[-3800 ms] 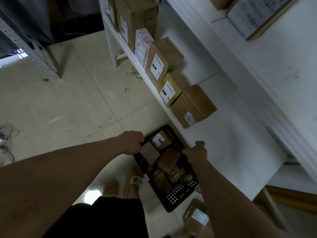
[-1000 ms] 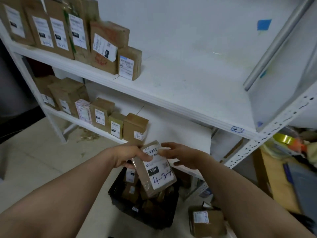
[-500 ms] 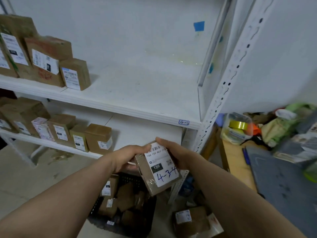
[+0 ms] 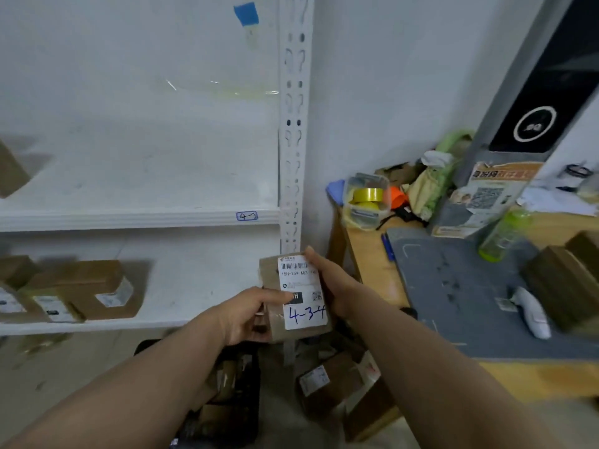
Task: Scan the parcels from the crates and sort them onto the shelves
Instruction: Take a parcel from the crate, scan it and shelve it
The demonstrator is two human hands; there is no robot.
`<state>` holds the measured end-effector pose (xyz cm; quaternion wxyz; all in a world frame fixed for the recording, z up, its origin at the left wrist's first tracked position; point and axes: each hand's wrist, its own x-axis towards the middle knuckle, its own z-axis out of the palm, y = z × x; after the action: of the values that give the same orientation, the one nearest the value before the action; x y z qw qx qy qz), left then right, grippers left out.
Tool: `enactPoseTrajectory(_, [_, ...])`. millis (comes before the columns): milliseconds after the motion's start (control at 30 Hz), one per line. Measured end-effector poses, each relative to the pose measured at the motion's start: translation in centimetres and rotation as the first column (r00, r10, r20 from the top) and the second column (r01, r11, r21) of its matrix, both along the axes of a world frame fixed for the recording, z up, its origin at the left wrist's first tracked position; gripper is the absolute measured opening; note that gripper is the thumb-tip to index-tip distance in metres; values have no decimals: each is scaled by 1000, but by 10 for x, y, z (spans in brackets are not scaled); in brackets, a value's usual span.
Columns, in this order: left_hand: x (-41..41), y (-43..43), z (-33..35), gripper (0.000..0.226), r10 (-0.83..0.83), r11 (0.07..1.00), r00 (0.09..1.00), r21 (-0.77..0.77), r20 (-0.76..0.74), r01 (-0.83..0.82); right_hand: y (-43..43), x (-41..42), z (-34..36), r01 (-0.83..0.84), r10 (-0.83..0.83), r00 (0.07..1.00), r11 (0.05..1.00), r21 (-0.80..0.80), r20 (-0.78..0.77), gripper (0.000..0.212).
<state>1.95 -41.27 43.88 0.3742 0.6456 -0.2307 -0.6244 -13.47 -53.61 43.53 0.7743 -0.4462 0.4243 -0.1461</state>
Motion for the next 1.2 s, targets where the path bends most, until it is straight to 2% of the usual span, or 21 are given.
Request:
enactPoseTrajectory(100, [-21,-22,-2,38,-25,999,997,38,70,22,-15,-26,-22,267,-267,944,963,-31,-195,56])
enactPoseTrajectory(167, [-33,-33,-5,35,-27,998,997,53,79,23,-25,-50,-38,358,-406,840,913,-196,-360,45])
enactPoseTrajectory(267, [-43,-46,-14,40,-41,996,997,78,62,36,-41,-97,-61,228,-495,669,847,-481,-555,32])
enactPoseTrajectory(333, [-47,-54,-25,50,-57,994,997,91,53,52,-46,-125,-75,186,-533,593,820,-541,-604,31])
enactPoseTrajectory(433, [-54,-61,-40,62,-44,992,998,123,43,38,-49,-155,-92,156,-494,467,863,-481,-733,68])
enactPoseTrajectory(500, [-59,-63,-46,67,-35,991,999,131,34,30,-49,-170,-100,99,-407,433,908,-406,-805,86])
enactPoseTrajectory(567, [-63,-65,-53,75,-27,991,999,135,27,23,-50,-179,-113,37,-298,463,948,-317,-835,84])
enactPoseTrajectory(700, [-67,-68,-65,101,24,985,999,171,46,-31,-53,-184,-131,-152,-118,486,964,-217,-866,51])
enactPoseTrajectory(767, [-64,-69,-73,117,57,982,997,179,59,-66,-53,-184,-133,-163,-122,529,957,-242,-840,27])
enactPoseTrajectory(833, [-63,-68,-73,116,78,981,993,169,90,-92,-52,-185,-128,-87,-102,631,976,-201,-769,15])
enactPoseTrajectory(900, [-65,-65,-69,103,133,976,985,156,112,-150,-47,-188,-113,47,-70,772,998,-52,-631,22])
enactPoseTrajectory(1000, [-66,-62,-72,89,231,951,961,173,154,-256,-39,-185,-83,5,42,917,993,116,-397,35])
enactPoseTrajectory(1133, [-75,-58,-71,93,314,919,924,175,220,-354,-38,-171,-60,-60,83,969,993,105,-231,34])
enactPoseTrajectory(1200, [-81,-57,-66,84,348,905,901,157,258,-395,-38,-165,-52,-109,120,977,991,73,-179,36])
